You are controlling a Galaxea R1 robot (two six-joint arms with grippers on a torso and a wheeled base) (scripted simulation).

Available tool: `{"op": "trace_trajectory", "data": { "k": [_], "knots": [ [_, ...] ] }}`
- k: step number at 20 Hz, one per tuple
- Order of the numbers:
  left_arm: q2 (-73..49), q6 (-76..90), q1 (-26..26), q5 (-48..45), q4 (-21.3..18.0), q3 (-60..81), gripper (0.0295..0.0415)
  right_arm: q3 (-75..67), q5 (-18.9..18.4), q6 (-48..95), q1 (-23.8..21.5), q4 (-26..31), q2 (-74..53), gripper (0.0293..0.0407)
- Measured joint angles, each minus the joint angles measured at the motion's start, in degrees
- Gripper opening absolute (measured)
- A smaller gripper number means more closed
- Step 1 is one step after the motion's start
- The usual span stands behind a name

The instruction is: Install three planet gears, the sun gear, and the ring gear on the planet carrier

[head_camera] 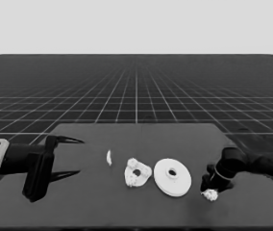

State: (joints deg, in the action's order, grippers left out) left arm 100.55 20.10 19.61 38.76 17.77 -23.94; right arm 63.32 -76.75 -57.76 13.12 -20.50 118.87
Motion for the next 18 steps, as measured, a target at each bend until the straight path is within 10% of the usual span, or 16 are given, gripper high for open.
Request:
{"op": "trace_trajectory", "data": {
  "k": [6, 8, 9, 16, 18],
  "knots": [
    [0.00, 0.00, 0.00, 0.00, 0.00, 0.00, 0.0385, 1.31, 1.04, 0.26, 1.38, -1.09, 0.68, 0.0385],
    [0.00, 0.00, 0.00, 0.00, 0.00, 0.00, 0.0385, 1.34, 1.06, 0.26, 1.41, -1.13, 0.70, 0.0314],
    [0.00, 0.00, 0.00, 0.00, 0.00, 0.00, 0.0385, 1.35, 1.07, 0.26, 1.40, -1.13, 0.70, 0.0310],
    [0.00, 0.00, 0.00, 0.00, 0.00, 0.00, 0.0385, 1.36, 1.06, 0.27, 1.40, -1.14, 0.70, 0.0310],
    [0.00, 0.00, 0.00, 0.00, 0.00, 0.00, 0.0385, -4.64, -4.43, -0.81, -7.03, 5.77, -2.51, 0.0310]
  ]
}}
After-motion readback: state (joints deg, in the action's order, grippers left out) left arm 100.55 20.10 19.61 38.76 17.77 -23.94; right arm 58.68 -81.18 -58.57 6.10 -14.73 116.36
